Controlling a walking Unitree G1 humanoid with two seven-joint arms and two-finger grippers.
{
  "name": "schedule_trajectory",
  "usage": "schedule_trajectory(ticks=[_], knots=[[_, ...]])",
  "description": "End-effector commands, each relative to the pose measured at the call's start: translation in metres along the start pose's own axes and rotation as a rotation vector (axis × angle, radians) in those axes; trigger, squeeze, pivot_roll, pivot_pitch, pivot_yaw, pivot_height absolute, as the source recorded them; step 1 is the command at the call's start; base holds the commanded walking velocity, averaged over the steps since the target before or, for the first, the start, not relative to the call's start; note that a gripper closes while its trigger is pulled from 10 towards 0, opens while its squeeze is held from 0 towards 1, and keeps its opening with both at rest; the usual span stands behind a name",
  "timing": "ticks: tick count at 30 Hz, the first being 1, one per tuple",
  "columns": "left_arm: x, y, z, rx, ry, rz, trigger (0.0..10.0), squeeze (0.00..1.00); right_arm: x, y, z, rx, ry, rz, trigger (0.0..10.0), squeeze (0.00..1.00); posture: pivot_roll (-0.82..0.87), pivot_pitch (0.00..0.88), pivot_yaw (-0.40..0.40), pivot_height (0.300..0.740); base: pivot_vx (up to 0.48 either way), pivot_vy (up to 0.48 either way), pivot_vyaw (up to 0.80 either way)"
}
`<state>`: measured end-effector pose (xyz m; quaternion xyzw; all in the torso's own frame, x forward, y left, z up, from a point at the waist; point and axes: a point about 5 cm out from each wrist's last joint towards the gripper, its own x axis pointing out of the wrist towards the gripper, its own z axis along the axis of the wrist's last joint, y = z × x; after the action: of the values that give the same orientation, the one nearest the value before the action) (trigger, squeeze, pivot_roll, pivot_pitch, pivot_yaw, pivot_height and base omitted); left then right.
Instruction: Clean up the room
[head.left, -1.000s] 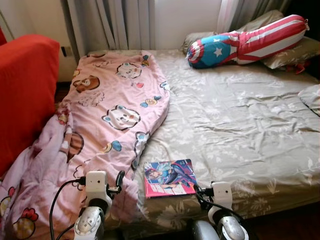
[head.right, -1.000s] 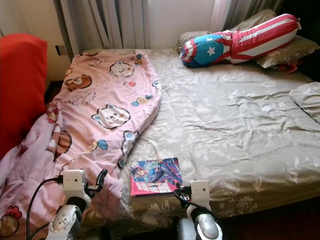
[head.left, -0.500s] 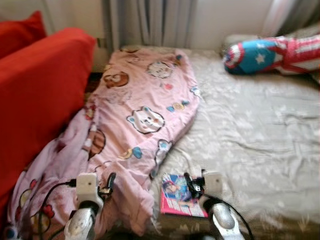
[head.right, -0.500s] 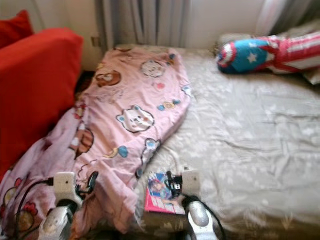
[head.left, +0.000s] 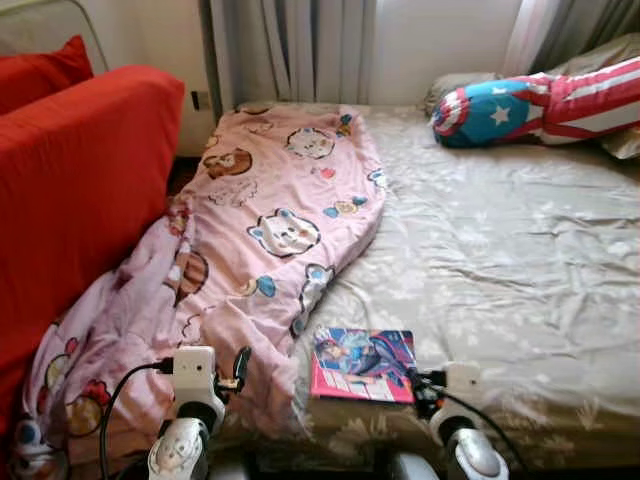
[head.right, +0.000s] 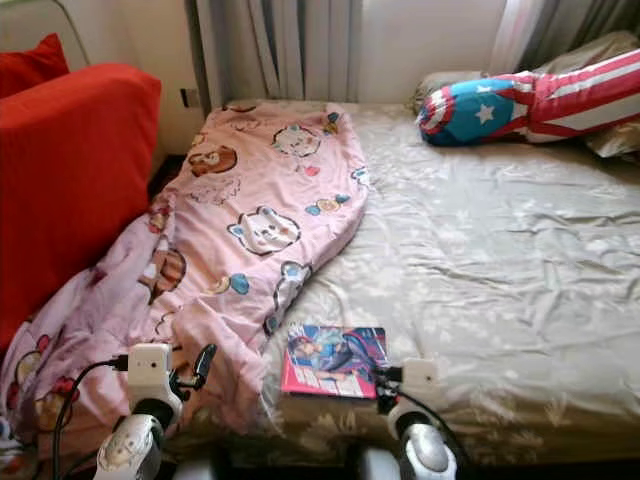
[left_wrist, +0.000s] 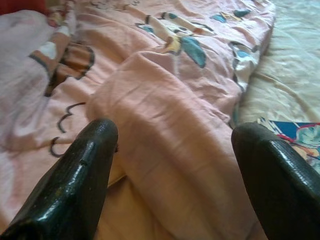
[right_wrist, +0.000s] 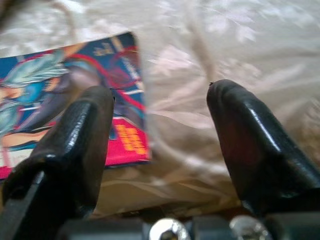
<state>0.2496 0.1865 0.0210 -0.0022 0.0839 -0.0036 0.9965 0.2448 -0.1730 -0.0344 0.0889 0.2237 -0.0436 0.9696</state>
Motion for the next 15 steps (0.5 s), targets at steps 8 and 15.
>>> schedule_trajectory(ticks=[8, 15], knots=[[0.005, 0.0, 0.012, 0.067, -0.026, -0.042, 10.0, 0.0, 0.01, -0.008, 0.011, 0.117, 0.048, -0.044, 10.0, 0.0, 0.08, 0.065, -0.036, 0.603, 0.0, 0.0, 0.0], [0.0, 0.004, 0.019, 0.087, -0.042, -0.044, 10.0, 0.0, 0.016, 0.0, 0.019, 0.224, 0.039, -0.015, 10.0, 0.0, 0.11, 0.115, -0.024, 0.603, 0.0, 0.0, 0.0]])
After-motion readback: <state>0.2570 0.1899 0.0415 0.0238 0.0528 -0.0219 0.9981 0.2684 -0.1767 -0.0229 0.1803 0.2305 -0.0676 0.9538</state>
